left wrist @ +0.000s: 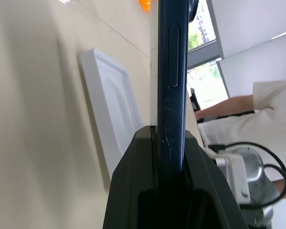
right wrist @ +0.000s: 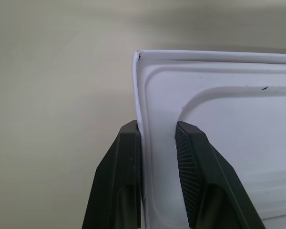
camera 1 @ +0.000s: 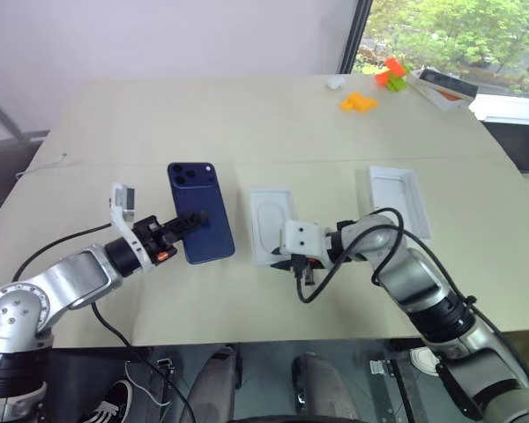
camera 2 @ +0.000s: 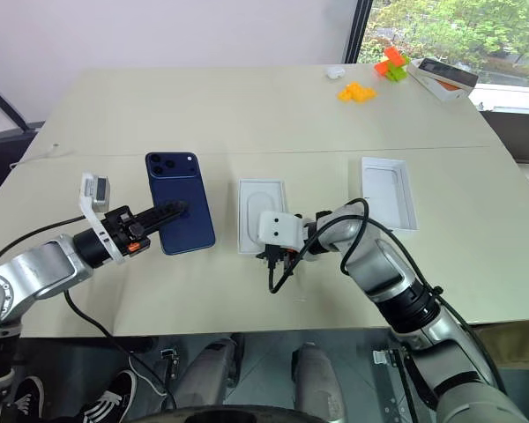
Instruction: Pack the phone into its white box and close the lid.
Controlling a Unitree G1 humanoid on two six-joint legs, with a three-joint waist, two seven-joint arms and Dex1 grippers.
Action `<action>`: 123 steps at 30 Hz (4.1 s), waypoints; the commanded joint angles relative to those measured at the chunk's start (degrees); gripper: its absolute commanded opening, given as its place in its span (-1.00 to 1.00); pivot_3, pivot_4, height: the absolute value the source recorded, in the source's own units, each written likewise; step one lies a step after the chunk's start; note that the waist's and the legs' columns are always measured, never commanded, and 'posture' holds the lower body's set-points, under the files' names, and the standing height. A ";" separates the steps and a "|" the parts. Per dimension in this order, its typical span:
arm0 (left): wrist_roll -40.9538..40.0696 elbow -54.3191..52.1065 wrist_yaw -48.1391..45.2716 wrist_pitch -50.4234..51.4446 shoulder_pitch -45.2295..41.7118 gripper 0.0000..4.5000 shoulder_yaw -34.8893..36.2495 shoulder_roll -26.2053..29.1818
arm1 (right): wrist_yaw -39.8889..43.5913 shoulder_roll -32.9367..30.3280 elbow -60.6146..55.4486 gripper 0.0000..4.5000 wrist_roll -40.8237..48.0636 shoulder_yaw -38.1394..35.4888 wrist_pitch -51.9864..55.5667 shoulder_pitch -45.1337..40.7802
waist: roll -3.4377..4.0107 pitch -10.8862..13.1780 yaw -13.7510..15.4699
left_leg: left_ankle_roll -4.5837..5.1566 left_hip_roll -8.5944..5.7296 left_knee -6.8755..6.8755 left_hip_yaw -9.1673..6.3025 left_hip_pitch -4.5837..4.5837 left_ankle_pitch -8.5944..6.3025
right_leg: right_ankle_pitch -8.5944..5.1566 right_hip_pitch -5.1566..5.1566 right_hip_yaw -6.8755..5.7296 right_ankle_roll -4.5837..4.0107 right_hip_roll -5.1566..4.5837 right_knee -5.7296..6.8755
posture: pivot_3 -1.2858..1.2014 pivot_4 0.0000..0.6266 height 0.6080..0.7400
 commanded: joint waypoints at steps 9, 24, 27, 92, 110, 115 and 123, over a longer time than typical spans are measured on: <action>-0.89 -0.82 -0.24 -0.34 -0.79 -1.00 0.87 0.28 | -6.18 1.43 -2.82 -0.30 1.14 3.30 5.98 -0.05 | -0.01 0.00 0.02 | 0.00 0.00 0.00 0.01 -0.01 0.00 | 0.00 0.00 -0.01 0.00 0.00 -0.02 | 0.03 -0.52 1.00; -1.15 1.93 0.72 0.47 -3.28 -1.00 -1.40 -0.68 | 0.30 -1.55 4.07 0.97 15.26 -8.67 2.31 -9.30 | 0.00 0.01 0.08 | 0.02 0.00 0.02 0.01 -0.01 0.01 | 0.01 0.02 -0.02 -0.01 0.01 -0.02 | 0.03 -0.52 1.00; 0.33 5.75 1.08 2.29 -6.40 -1.00 -3.74 -0.72 | 3.68 -5.06 11.07 0.97 17.32 -11.80 -1.31 -11.75 | -0.05 0.00 0.81 | 0.03 -0.04 0.02 -0.04 -0.02 0.00 | 0.00 0.12 -0.15 0.00 -0.03 -0.13 | 0.03 -0.52 1.00; 27.44 25.53 7.38 28.75 -29.79 0.21 -2.45 -25.71 | 2.25 -5.27 23.15 1.00 18.43 -16.08 -23.74 -7.43 | -0.06 0.03 -0.18 | 0.00 -0.10 0.17 0.04 0.04 0.07 | 0.20 0.13 -0.14 0.45 0.16 0.20 | 0.03 -0.52 1.00; 13.75 21.66 19.28 29.12 -31.63 0.21 -1.92 -21.31 | 1.99 -4.38 25.19 1.00 17.35 -15.33 -25.25 -8.38 | -0.06 0.03 -0.07 | -0.02 -0.11 0.23 0.01 0.03 0.08 | 0.22 0.12 -0.14 0.50 0.17 0.23 | 0.03 -0.52 1.00; 7.25 18.18 23.43 26.55 -30.23 0.21 -5.05 -16.61 | 2.13 -4.18 25.13 1.00 17.43 -15.05 -25.11 -8.43 | -0.06 0.03 -0.10 | -0.02 -0.11 0.25 -0.02 0.03 0.08 | 0.22 0.12 -0.12 0.49 0.15 0.25 | 0.03 -0.52 1.00; -1.49 13.64 25.39 21.06 -26.66 0.21 -8.92 -8.57 | 2.31 -3.93 25.91 1.00 17.24 -14.91 -25.86 -8.77 | -0.05 0.02 -0.08 | -0.01 -0.10 0.28 -0.04 0.04 0.08 | 0.22 0.12 -0.05 0.47 0.08 0.29 | 0.03 -0.52 1.00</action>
